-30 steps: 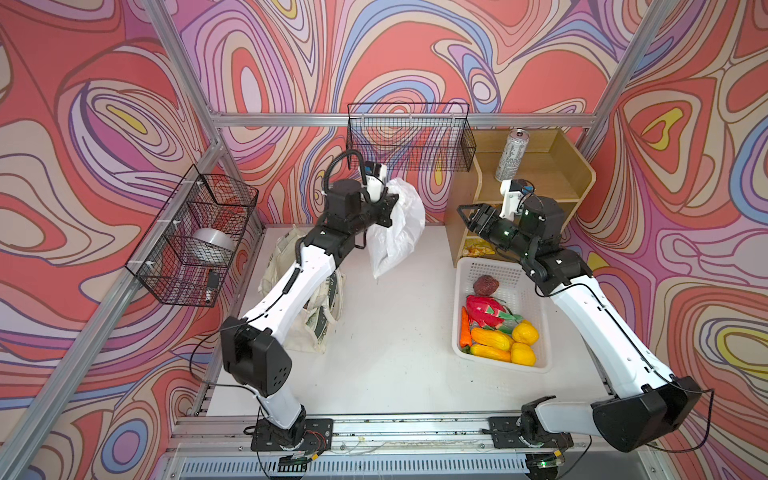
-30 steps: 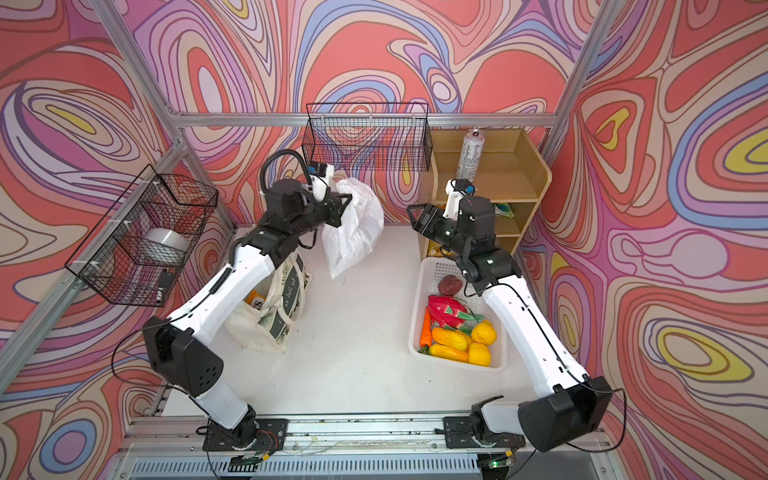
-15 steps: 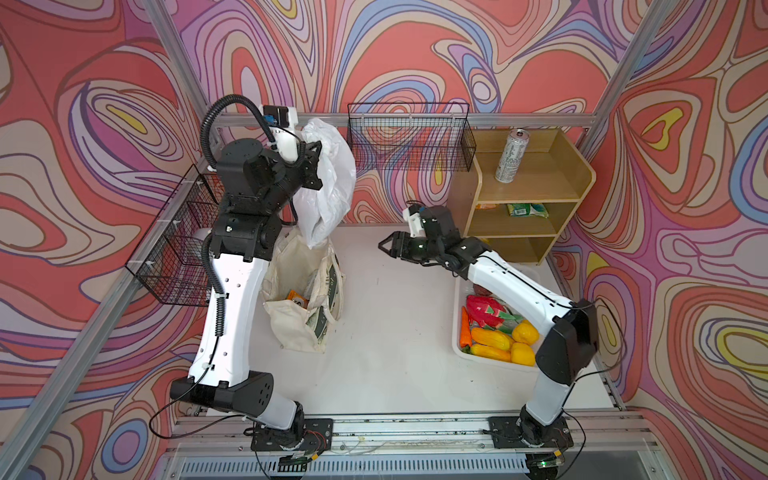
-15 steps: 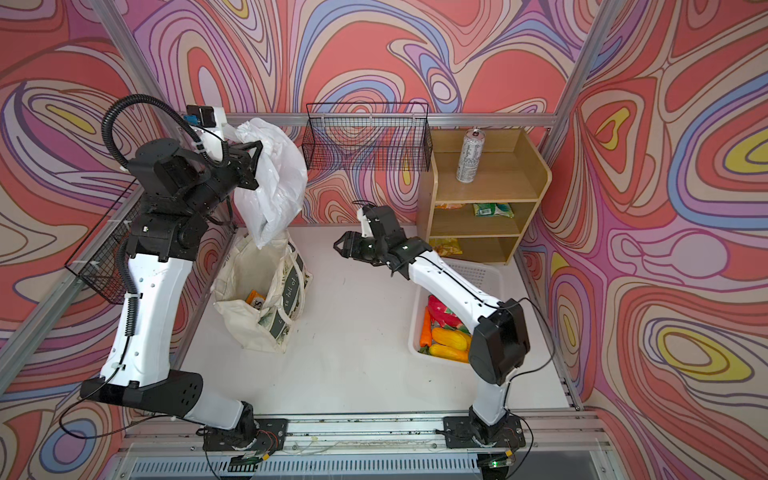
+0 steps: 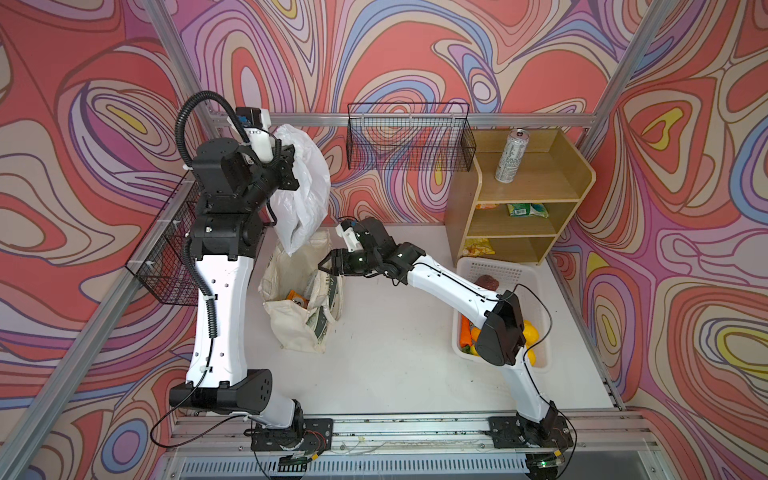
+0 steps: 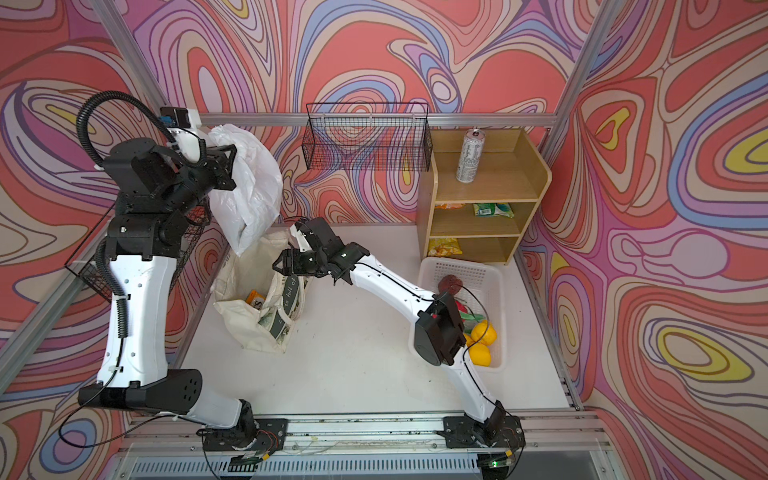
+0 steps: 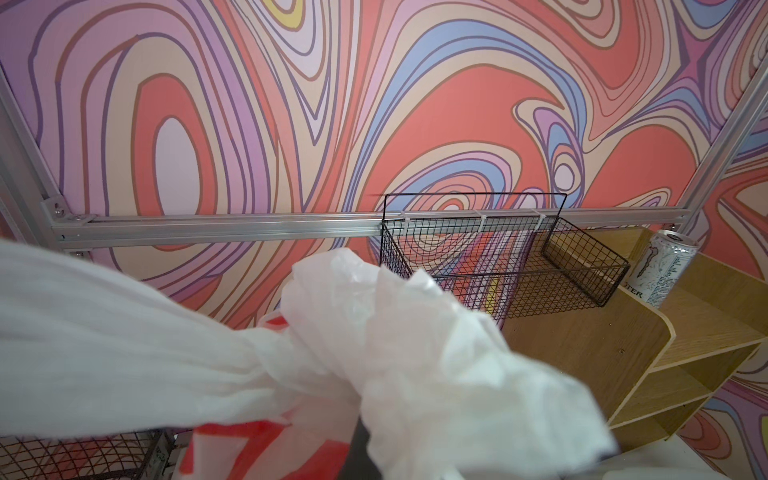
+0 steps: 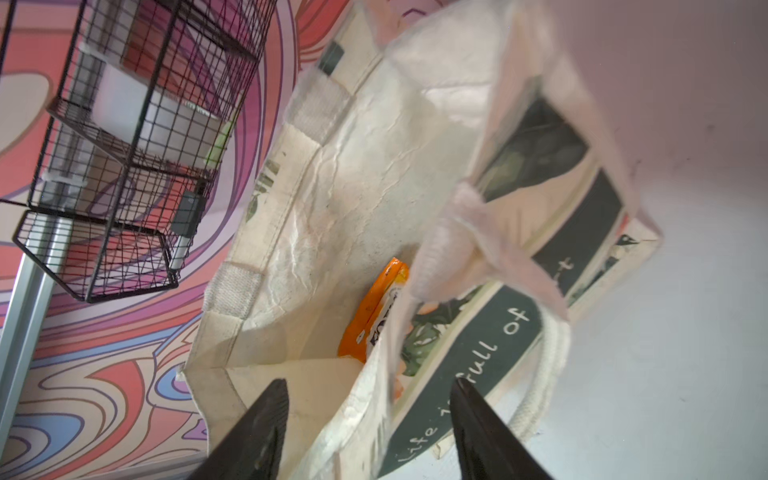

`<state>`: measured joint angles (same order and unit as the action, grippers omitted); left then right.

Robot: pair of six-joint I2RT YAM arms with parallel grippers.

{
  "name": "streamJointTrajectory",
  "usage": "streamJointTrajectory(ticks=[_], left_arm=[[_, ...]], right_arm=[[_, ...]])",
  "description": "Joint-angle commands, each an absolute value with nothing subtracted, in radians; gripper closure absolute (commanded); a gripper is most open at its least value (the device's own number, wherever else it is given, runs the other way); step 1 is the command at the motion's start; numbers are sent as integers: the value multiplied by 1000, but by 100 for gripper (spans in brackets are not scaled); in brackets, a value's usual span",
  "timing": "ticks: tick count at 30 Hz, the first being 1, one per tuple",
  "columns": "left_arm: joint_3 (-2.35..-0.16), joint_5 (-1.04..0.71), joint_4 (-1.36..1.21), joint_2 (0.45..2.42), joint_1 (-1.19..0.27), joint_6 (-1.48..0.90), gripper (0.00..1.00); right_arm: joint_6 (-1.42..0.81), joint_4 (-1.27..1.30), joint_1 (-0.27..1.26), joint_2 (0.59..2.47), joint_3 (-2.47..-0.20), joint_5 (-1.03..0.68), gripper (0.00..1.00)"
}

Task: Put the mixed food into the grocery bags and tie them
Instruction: 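Grasp the tote handle with the right gripper while the left holds the bag up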

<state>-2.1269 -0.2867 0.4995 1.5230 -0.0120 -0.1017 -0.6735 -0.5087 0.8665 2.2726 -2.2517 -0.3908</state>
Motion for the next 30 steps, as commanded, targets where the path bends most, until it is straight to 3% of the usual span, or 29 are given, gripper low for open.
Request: streamJointTrajectory(ticks=[1, 2, 4, 5, 11, 17, 30], left_arm=[[-2152, -317, 508, 1498, -6, -104, 100], [-2151, -325, 509, 1498, -6, -110, 100], [-2145, -355, 515, 1495, -6, -127, 100], [-2141, -371, 520, 1493, -6, -136, 100], [-2041, -458, 462, 1441, -7, -226, 100], [-1968, -468, 404, 1409, -45, -279, 100], [-1695, -64, 272, 1334, -390, -210, 100]], right_arm=[[-693, -553, 882, 2342, -2311, -426, 47], [-695, -554, 881, 2348, -2313, -434, 61], [-666, -570, 875, 2320, -2303, -402, 98], [-651, -576, 867, 2292, -2292, -389, 100], [-554, -658, 760, 2105, -2226, -356, 100], [-485, -765, 650, 2033, -2207, -380, 100], [-499, -665, 621, 1882, -1925, -311, 100]])
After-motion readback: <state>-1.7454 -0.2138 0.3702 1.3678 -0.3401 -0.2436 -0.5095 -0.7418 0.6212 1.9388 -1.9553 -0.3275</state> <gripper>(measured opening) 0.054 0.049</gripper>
